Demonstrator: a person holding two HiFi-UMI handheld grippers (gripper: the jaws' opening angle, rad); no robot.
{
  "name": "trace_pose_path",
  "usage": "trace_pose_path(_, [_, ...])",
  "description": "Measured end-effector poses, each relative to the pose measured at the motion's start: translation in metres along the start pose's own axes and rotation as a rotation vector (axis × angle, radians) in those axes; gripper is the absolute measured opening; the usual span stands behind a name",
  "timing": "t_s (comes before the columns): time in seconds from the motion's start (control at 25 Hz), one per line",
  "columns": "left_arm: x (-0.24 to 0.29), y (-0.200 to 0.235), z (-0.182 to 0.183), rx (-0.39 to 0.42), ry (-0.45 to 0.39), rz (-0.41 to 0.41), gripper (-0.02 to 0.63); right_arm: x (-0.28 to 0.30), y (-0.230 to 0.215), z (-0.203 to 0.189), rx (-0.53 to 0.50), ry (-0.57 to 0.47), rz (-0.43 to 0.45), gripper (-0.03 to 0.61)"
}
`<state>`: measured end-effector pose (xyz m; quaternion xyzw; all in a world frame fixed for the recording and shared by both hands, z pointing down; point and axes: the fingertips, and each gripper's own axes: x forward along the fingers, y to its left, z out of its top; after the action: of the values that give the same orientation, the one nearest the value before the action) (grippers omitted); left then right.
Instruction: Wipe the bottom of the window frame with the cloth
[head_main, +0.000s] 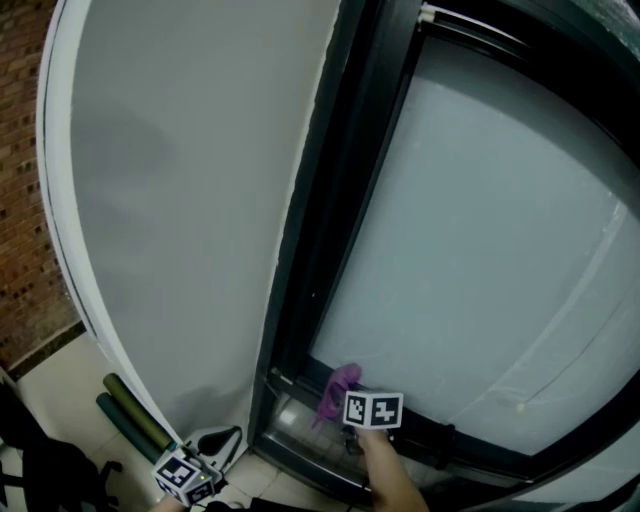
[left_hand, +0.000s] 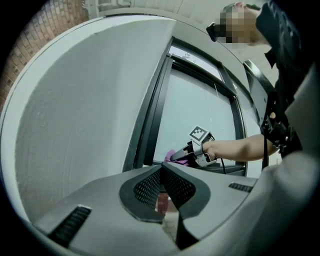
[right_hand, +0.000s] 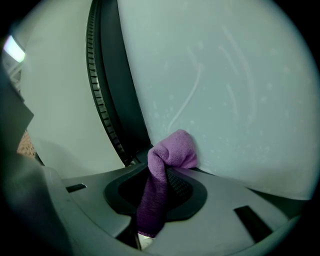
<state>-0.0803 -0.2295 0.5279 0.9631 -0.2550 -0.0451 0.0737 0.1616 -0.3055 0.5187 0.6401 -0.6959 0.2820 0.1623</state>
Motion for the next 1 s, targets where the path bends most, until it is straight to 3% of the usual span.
trace_pose_path(0.2, [0.002, 0.0, 0.005, -0.028, -0.005, 0.012, 0.005, 0.009, 0.007, 0.004, -0.035, 0.006, 0.014, 0.092])
trace_pose_path(1.0, [-0.016, 0.01, 0.013, -0.002, -0.036, 0.074, 0.005, 0.041, 0.049, 0.016, -0.056, 0.074, 0.151, 0.092])
